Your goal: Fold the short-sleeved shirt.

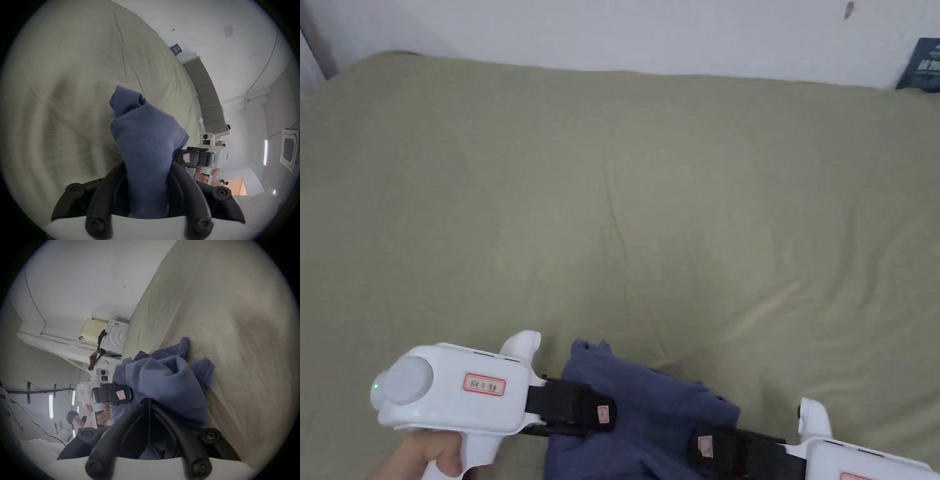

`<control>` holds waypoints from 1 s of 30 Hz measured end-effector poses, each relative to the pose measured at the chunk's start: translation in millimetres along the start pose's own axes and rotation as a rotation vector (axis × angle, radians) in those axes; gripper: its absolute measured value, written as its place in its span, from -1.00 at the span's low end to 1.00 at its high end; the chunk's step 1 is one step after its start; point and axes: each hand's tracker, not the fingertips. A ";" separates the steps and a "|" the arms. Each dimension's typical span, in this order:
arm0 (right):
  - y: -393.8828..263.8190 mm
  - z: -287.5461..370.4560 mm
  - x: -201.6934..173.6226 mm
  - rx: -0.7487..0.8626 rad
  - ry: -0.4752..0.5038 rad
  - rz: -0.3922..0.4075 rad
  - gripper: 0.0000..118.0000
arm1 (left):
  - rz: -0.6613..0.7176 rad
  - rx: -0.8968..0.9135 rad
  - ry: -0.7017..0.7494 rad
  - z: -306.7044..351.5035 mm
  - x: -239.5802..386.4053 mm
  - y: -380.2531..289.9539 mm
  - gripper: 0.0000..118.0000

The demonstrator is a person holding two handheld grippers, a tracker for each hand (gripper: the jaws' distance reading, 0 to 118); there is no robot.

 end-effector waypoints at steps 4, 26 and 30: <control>7.9 5.2 -17.5 0.032 0.012 0.027 -0.95 | 0.036 0.090 0.096 75.0 -40.2 20.8 -0.56; 56.4 -19.0 -61.3 0.076 -0.055 0.189 -0.95 | 0.065 0.268 0.585 296.3 -146.6 87.8 0.96; 55.1 -12.0 -75.2 0.097 -0.091 0.260 -0.95 | 0.005 0.386 0.730 312.3 -104.2 62.2 0.07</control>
